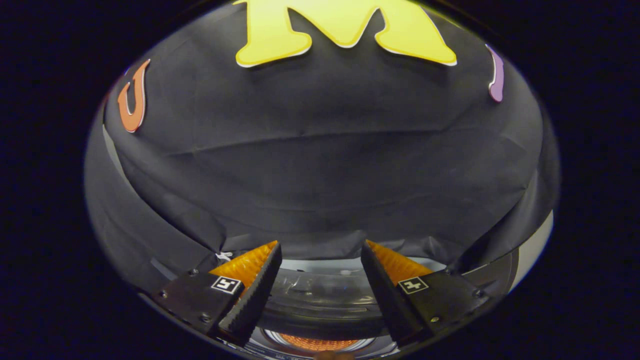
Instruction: Put the clothes into the washing machine and then close the washing machine lid.
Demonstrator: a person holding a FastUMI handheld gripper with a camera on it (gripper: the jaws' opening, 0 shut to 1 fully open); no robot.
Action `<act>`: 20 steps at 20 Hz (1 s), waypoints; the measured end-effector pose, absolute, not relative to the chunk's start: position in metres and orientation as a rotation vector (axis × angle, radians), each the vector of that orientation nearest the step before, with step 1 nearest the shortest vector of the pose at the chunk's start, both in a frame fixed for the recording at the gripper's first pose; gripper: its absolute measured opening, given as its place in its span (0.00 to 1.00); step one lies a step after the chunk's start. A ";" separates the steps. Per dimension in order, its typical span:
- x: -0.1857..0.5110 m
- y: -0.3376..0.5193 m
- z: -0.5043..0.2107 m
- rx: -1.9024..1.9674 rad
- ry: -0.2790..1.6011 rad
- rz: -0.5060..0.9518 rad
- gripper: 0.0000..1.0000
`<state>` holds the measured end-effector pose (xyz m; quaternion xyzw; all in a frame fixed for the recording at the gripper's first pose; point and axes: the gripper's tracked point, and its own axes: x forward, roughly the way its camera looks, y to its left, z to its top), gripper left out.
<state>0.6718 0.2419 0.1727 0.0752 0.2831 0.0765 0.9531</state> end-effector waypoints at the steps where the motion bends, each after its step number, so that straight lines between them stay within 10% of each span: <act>1: 0.669 0.242 0.173 0.152 0.569 0.156 0.99; 20: 0.590 0.248 0.139 0.159 0.496 0.210 1.00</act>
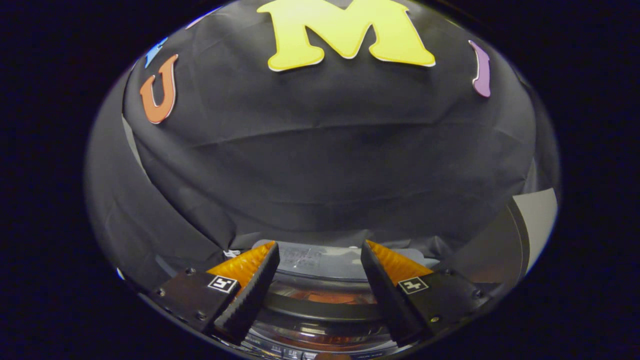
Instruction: Put the clothes into the washing machine and then close the washing machine lid.
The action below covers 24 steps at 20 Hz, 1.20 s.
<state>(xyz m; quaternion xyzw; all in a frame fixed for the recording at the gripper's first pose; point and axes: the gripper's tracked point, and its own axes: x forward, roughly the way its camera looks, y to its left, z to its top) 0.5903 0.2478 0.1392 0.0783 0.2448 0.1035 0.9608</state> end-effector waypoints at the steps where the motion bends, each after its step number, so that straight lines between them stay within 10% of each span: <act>1: 0.588 0.247 0.138 0.160 0.493 0.208 1.00; 24: 0.512 0.240 0.055 0.154 0.496 0.195 0.99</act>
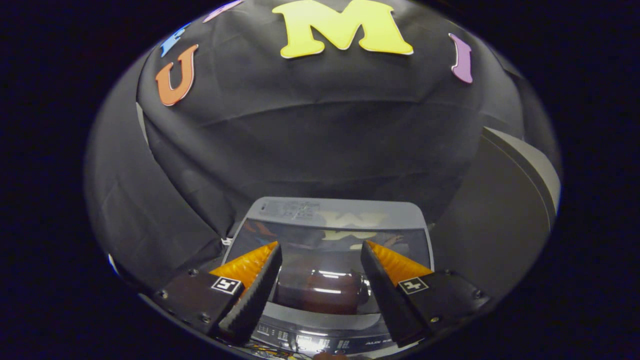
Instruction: Put the clothes into the washing machine and then close the washing machine lid.
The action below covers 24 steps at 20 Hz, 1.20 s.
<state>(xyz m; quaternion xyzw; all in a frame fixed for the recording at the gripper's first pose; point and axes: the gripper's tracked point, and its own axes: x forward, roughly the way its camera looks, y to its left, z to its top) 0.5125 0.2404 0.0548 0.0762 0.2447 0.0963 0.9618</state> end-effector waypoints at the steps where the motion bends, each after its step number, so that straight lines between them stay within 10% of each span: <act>1: 0.511 0.239 0.054 0.158 0.499 0.193 0.99; 24: 0.243 0.038 0.120 0.085 0.100 0.185 0.99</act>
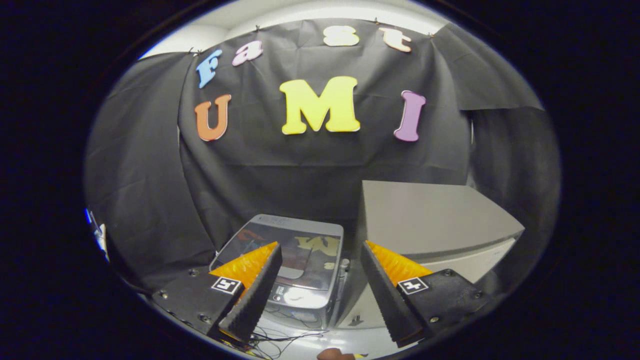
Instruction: Put the clothes into the washing machine and then close the washing machine lid.
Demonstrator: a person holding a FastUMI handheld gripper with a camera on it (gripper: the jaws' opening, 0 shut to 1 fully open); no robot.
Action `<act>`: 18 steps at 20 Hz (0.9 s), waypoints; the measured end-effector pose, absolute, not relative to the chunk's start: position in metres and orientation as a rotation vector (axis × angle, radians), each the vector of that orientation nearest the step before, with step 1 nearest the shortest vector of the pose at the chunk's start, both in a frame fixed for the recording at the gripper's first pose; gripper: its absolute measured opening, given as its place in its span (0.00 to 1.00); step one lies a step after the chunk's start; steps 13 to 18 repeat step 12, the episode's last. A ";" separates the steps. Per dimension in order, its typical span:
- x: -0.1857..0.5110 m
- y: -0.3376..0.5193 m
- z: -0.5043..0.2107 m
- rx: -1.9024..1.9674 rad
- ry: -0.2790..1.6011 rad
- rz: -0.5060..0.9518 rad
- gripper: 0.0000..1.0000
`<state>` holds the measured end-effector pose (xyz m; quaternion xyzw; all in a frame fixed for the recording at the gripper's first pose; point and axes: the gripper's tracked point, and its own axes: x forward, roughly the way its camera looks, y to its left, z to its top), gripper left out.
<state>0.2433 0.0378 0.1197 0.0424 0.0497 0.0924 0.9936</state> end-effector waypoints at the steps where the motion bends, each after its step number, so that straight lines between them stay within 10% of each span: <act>1: 0.231 0.024 0.118 0.084 0.090 0.181 0.99; 18: 0.119 -0.089 0.106 0.054 -0.004 0.152 0.99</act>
